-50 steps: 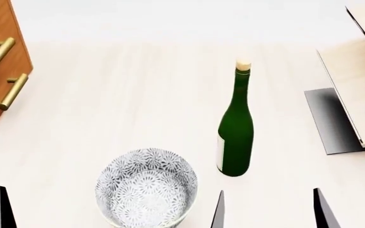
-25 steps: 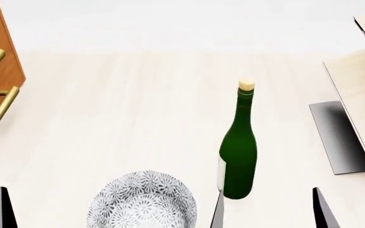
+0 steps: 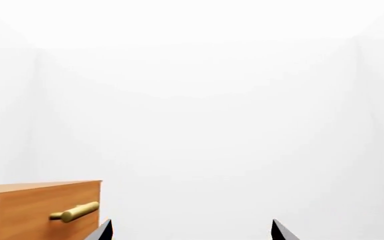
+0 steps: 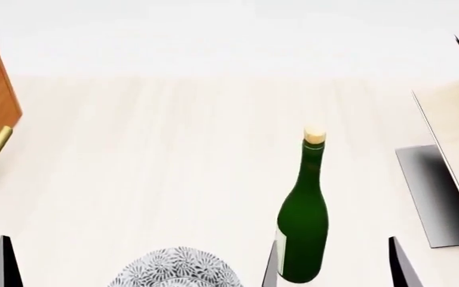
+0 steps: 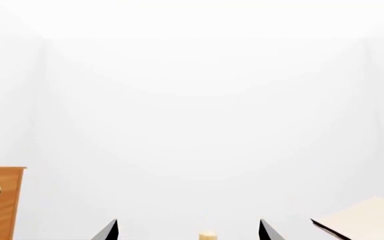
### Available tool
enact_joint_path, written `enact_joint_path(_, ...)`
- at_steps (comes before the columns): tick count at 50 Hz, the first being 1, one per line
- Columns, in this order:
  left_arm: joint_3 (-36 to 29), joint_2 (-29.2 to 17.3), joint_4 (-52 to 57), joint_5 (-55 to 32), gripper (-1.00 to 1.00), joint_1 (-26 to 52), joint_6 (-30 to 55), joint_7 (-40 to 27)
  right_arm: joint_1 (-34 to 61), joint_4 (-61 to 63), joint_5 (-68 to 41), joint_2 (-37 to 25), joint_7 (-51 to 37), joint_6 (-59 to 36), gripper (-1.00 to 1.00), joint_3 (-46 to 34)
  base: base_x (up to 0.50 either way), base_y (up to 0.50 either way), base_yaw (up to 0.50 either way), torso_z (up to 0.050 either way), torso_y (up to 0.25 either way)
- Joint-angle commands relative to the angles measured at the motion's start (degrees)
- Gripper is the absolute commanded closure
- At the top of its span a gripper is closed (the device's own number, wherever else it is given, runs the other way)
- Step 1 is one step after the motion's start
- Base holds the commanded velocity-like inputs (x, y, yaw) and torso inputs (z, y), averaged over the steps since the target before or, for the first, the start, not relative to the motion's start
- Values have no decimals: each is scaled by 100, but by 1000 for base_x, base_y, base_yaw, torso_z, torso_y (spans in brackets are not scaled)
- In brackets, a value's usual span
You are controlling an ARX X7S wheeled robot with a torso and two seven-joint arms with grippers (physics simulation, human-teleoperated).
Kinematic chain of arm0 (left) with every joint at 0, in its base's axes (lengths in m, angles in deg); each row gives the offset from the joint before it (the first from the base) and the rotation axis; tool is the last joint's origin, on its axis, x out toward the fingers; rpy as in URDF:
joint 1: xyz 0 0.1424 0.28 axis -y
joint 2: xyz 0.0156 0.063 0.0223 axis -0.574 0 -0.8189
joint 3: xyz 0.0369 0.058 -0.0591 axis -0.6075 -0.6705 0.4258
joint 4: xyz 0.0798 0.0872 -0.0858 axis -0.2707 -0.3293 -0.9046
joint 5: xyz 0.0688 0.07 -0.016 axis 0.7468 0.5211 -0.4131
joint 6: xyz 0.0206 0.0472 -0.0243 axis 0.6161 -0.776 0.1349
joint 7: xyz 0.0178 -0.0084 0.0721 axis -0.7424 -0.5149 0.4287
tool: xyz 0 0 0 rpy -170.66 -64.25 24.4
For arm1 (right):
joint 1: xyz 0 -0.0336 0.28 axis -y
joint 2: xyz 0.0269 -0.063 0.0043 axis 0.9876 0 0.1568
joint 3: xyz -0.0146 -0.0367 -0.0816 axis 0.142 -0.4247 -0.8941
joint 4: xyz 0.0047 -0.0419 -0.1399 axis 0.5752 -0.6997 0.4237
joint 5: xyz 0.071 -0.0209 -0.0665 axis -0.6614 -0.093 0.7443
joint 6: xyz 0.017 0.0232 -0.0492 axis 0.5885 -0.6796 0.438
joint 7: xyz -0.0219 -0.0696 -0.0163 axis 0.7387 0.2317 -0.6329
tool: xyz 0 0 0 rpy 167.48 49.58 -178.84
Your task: Put the wine bottle on the wine rack.
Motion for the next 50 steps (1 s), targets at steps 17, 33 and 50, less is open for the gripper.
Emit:
enact_joint_path(17,-39,-44,-29,4,-100,4,-19,-71,-4,-43,20,-76,-89,26,-100,-93,169,0,0,0,1)
enact_joint_path(33,-90,-67,-31,23,-100,19,-2,-97,5,-81,115,-116,-151,-45,-100,-166,25,0,0,0,0)
enact_joint_path(50,-114,-101,-62,10,-100,14,-65,-130,1,-50,-35,-179,-151,-35,-100,-191,0,-26,0,0,0)
